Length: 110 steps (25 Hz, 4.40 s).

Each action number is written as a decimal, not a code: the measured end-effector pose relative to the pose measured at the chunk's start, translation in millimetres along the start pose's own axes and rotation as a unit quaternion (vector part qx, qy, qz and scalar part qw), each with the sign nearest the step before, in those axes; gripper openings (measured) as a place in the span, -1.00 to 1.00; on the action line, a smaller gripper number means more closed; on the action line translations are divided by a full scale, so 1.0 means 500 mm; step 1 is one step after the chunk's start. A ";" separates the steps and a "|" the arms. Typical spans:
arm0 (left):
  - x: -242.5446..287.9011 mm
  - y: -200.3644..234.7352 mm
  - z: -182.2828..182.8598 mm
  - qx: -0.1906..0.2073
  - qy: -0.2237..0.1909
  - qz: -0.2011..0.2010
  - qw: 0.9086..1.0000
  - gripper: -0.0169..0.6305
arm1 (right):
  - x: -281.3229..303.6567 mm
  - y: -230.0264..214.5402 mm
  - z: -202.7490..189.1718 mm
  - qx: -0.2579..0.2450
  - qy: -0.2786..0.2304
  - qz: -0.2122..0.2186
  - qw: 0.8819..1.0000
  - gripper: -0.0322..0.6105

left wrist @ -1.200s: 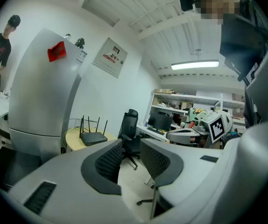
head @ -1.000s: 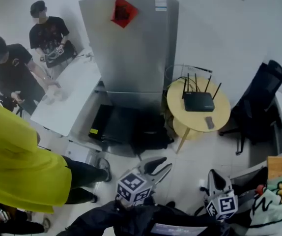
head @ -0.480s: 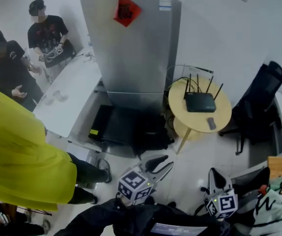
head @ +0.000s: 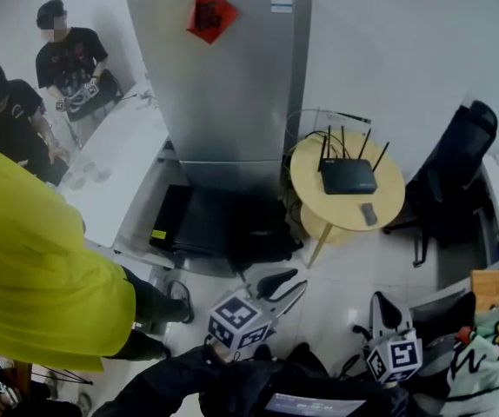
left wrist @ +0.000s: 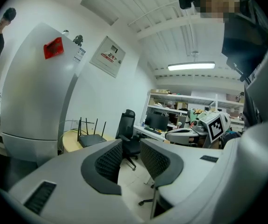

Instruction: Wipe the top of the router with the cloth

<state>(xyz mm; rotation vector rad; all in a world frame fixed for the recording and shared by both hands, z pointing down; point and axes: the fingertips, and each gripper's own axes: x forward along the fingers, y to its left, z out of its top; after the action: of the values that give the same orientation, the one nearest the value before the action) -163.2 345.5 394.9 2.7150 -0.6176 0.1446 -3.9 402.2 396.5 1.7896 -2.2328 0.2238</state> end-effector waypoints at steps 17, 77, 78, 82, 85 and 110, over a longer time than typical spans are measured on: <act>0.238 0.060 0.041 0.001 0.014 -0.015 1.000 -0.63 | 0.147 -0.201 0.011 0.022 0.003 -0.005 1.000 -0.79; 0.824 0.562 -0.140 -0.099 0.199 0.005 0.975 -0.55 | 0.845 -0.601 -0.569 0.012 0.317 -0.003 0.948 -0.52; 0.825 0.562 -0.140 -0.099 0.200 0.005 0.975 -0.55 | 0.845 -0.602 -0.570 0.011 0.320 -0.005 0.947 -0.56; 0.825 0.562 -0.132 -0.096 0.196 0.003 0.976 -0.55 | 0.842 -0.606 -0.569 0.002 0.329 0.000 0.944 -0.61; 0.818 0.567 -0.121 -0.095 0.189 0.004 0.977 -0.55 | 0.842 -0.610 -0.538 0.002 0.317 0.000 0.948 -0.62; 0.734 0.716 -0.008 -0.115 0.102 0.115 0.981 -0.55 | 1.151 -0.533 -0.195 0.092 0.228 0.117 0.962 -0.62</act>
<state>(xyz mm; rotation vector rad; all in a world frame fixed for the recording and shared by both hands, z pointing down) 10.9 -102.0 575.5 2.3649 -0.8292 0.3787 151.1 -165.9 651.4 1.3650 -2.1243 0.8256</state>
